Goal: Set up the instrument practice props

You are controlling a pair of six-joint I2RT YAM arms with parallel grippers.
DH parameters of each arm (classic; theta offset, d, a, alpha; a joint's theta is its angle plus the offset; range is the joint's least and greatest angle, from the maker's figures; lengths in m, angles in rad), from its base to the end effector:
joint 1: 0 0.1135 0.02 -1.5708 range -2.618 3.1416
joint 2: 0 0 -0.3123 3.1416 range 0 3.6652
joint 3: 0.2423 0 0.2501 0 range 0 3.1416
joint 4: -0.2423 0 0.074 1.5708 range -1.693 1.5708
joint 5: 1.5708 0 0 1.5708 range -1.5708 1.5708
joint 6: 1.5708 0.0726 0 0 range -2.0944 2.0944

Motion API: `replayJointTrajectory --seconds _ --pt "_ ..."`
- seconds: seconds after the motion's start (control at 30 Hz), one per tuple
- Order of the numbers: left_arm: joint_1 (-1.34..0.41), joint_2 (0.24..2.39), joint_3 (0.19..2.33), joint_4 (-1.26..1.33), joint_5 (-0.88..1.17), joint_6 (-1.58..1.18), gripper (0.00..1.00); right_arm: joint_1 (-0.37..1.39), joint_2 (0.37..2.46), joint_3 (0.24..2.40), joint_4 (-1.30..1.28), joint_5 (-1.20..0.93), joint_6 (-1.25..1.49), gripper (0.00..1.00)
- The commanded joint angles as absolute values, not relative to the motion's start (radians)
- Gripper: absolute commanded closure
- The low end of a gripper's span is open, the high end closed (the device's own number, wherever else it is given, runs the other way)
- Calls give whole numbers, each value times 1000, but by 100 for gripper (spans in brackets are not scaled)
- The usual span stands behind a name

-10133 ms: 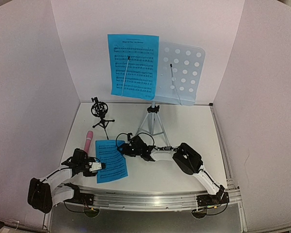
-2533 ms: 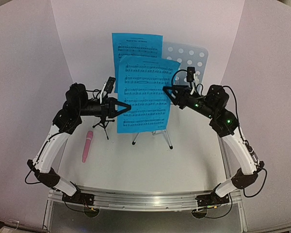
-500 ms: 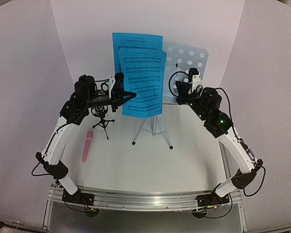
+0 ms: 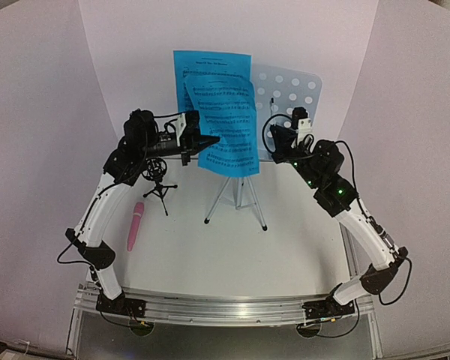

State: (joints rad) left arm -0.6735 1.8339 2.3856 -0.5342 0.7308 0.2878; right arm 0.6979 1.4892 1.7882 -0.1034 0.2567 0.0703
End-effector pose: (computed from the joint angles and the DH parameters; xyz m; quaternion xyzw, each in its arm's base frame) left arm 0.2860 -0.2902 0.5957 0.5287 0.4626 -0.3735 0.6058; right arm 0.2803 0.2110 0.5817 -0.1002 0.6293 0.2119 0.7410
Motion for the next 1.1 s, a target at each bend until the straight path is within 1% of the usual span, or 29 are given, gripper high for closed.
replayJointTrajectory --seconds 0.0,0.1,0.23,0.37,0.47,0.57,0.7,0.87,1.07 --pt "-673 1789 2332 -552 795 425 100 703 1446 1787 16 207 55 100" --pt "-673 1765 2298 -555 852 492 100 703 1448 1792 21 205 57 100" --pt "-673 1783 2331 -580 854 589 100 703 1449 1790 26 209 59 100" --pt "-673 1810 2351 -512 824 518 100 703 1451 1789 32 210 68 100" --pt "-674 1818 2334 -437 795 425 100 703 1449 1783 40 212 74 100" --pt "-674 1825 2324 -376 780 393 100 703 1448 1782 44 217 75 100" --pt "-673 1879 2389 -346 770 383 100 703 1454 1787 47 213 75 100" --pt "-675 1926 2417 -265 767 373 100 703 1460 1790 48 206 78 100" --pt "-676 2013 2544 -275 772 367 100 703 1458 1791 50 198 80 100"
